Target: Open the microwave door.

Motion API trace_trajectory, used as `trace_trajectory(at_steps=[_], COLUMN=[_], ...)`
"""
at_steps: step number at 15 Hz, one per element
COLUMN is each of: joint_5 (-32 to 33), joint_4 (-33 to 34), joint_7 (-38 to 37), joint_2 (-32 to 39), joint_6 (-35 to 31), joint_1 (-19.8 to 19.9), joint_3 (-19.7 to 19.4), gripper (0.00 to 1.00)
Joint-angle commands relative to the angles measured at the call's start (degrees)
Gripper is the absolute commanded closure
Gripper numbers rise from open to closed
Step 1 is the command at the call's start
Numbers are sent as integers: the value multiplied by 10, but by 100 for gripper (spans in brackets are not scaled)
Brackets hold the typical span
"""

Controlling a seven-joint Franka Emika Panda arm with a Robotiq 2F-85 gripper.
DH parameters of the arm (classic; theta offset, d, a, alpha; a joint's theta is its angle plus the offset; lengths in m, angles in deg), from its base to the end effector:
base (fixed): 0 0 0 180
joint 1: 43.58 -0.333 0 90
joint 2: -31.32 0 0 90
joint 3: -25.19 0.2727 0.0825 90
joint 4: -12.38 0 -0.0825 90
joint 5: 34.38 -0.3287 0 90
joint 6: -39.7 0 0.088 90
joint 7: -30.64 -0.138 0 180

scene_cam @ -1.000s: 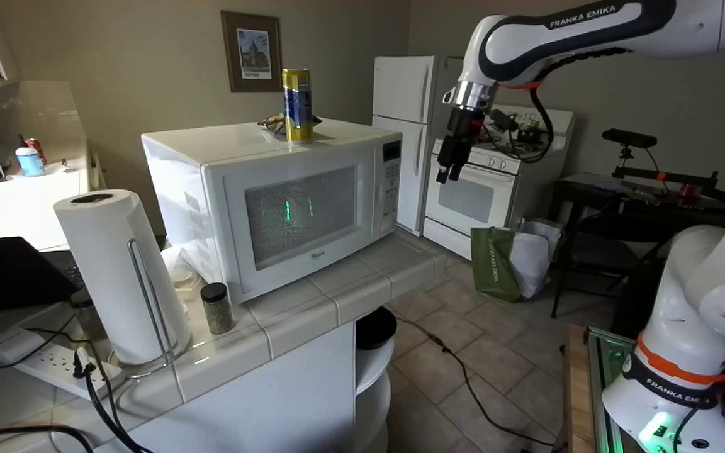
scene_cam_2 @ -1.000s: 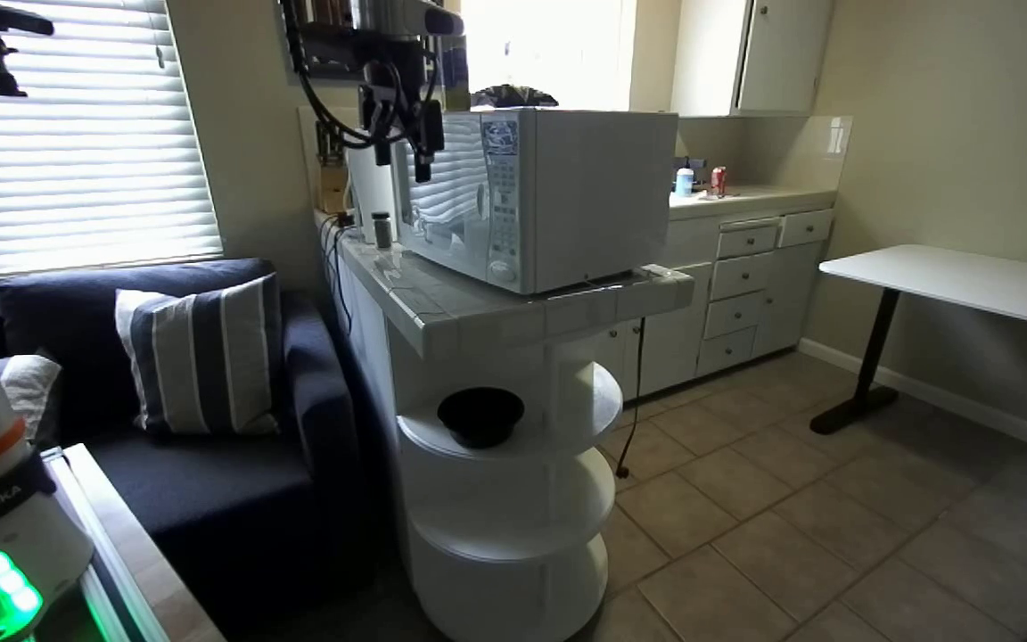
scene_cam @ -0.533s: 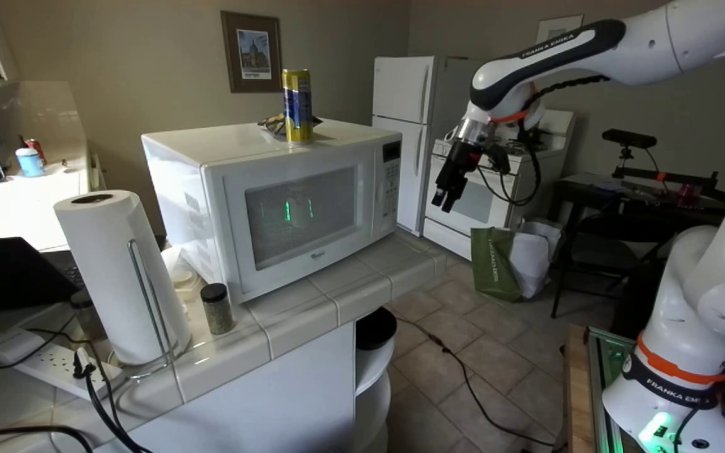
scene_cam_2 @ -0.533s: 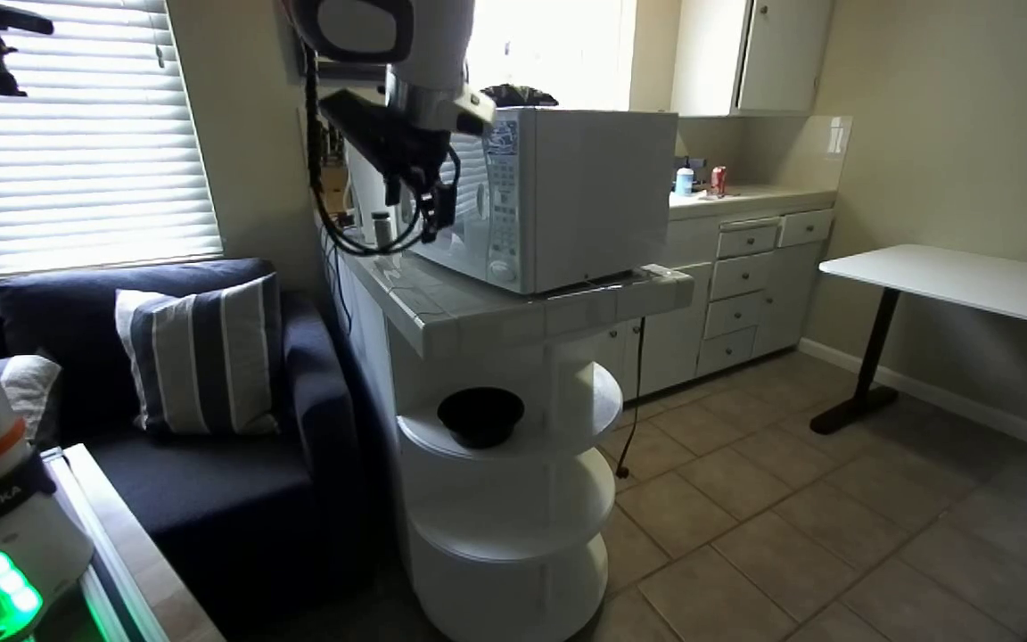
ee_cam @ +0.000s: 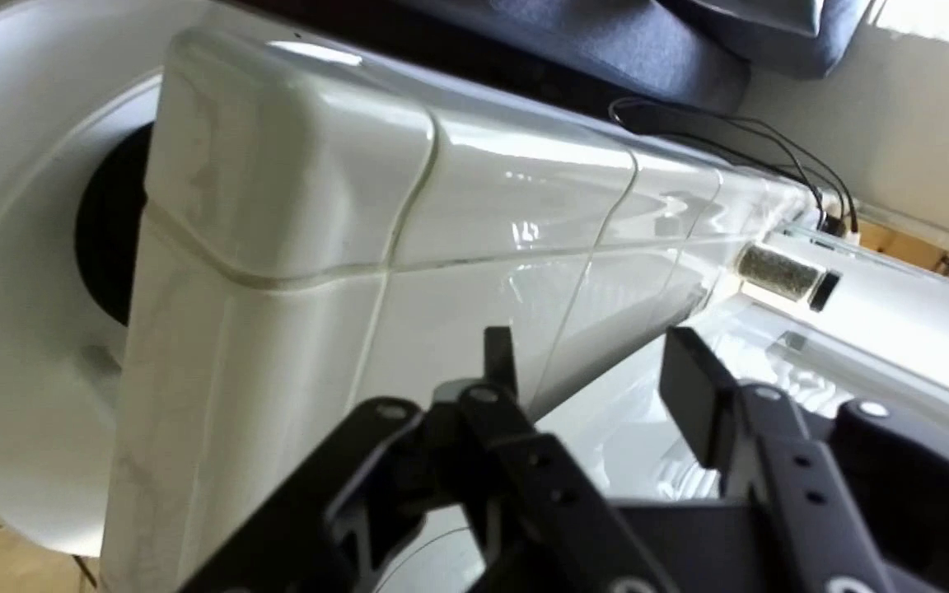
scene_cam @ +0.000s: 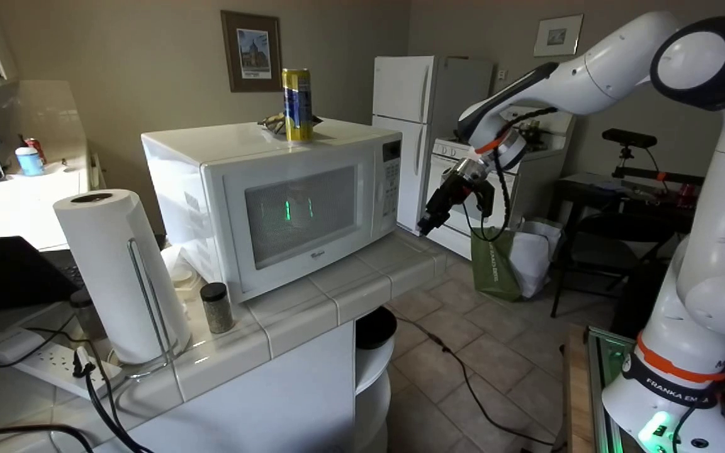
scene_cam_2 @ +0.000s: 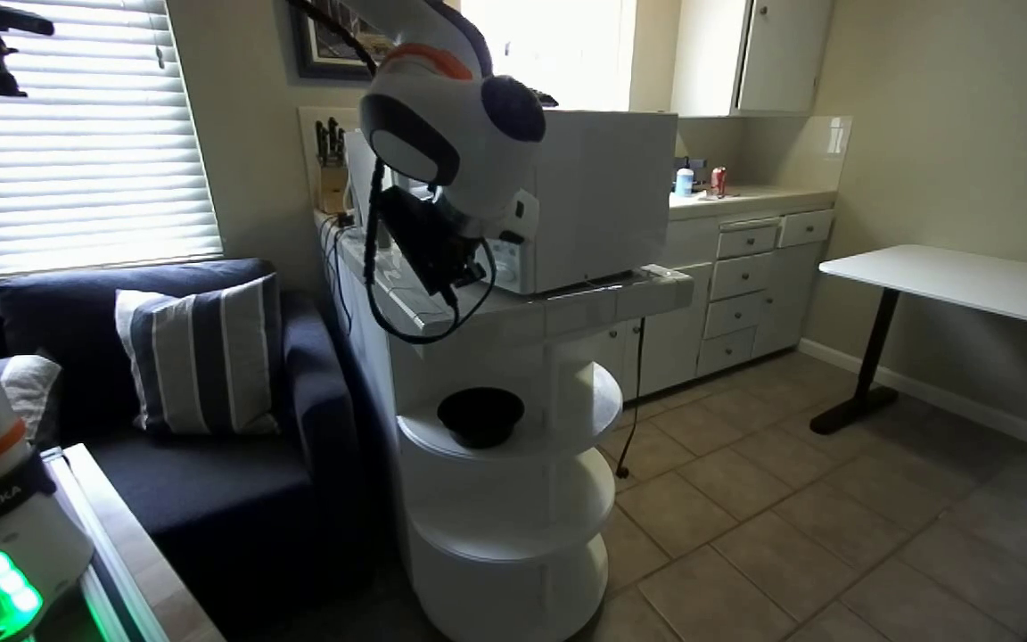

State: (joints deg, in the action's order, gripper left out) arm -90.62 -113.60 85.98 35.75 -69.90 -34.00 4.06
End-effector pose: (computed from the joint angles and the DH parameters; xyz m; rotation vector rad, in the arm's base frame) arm 0.4462 -0.1676 0.3221 -2.2920 0.1131 -0.4007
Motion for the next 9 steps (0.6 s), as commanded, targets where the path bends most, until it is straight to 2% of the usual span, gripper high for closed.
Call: trace_trajectory(at_steps=[1,2,3,5,6,9], joint_5=[-92,-49,-53,-52,-52,-52], joint_4=[29,15,19,19,19,19], joint_7=[4,-1,-1,-1,-1,-1], joint_2=[42,21,27,27,26,25], joint_6=[-3,-1,-1,-1,-1,-1], joint_1=[32,34,37,39,40,41], joint_3=[34,35,39,42,42,42], gripper=[80,89,70,86,89,89])
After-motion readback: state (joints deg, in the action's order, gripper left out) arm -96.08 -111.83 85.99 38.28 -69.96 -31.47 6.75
